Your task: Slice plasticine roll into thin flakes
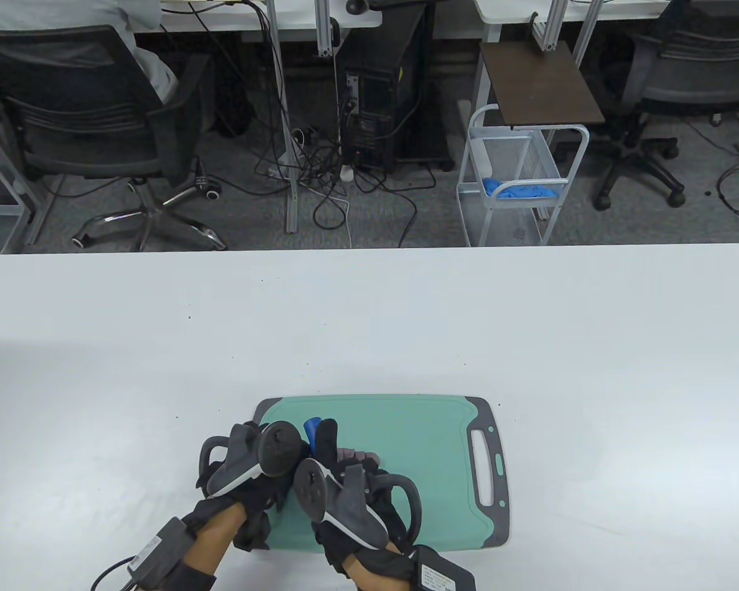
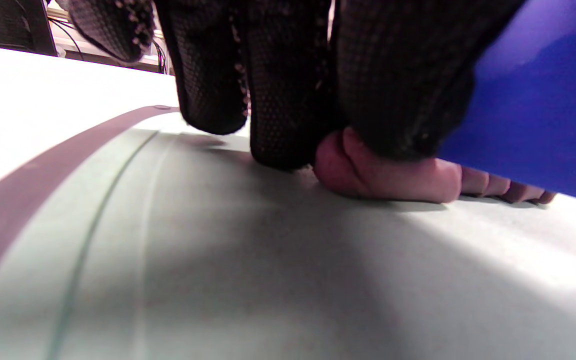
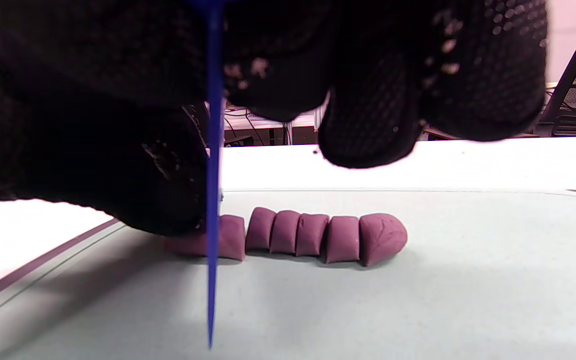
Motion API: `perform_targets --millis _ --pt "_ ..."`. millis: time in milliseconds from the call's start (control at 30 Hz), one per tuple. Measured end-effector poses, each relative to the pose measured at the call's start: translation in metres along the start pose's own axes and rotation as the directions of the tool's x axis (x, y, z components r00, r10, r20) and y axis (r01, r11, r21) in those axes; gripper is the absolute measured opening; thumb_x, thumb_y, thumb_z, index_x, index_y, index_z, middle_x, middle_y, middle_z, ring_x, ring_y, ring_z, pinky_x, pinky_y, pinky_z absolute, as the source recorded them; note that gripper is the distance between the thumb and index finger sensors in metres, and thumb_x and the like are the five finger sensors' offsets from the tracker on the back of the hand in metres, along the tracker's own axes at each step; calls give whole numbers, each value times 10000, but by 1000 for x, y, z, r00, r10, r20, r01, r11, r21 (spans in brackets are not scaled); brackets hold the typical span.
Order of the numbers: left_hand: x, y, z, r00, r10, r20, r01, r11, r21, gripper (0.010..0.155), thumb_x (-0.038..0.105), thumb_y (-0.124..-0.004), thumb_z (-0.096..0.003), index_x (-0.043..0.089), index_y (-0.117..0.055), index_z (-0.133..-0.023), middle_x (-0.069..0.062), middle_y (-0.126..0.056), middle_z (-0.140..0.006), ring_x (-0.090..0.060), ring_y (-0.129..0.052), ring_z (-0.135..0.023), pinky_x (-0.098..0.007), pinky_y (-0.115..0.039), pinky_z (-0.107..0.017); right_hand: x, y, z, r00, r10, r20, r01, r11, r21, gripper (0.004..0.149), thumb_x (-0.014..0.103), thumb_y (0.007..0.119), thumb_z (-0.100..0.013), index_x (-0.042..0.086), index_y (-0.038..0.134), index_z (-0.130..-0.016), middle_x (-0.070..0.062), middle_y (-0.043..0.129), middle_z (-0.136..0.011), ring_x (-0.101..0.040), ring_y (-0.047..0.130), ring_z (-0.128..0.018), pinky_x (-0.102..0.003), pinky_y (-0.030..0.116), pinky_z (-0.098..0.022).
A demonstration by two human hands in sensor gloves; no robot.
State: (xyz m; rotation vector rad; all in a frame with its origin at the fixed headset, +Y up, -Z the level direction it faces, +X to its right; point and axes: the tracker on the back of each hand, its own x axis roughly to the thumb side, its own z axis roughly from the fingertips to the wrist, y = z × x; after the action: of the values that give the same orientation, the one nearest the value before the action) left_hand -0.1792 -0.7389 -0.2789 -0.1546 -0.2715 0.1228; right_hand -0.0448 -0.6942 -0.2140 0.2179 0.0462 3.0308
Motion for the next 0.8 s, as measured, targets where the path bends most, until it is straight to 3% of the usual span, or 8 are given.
perform_targets --millis 800 --pt "1 0 0 1000 -6 3 6 1000 -3 456 461 -960 -284 322 -962 -719 75 -1060 -744 -304 -953 -902 -598 -670 -722 5 22 -10 999 48 -2 -48 998 -31 845 381 812 -454 154 265 -1056 -57 911 -444 -364 969 -484 -545 839 -361"
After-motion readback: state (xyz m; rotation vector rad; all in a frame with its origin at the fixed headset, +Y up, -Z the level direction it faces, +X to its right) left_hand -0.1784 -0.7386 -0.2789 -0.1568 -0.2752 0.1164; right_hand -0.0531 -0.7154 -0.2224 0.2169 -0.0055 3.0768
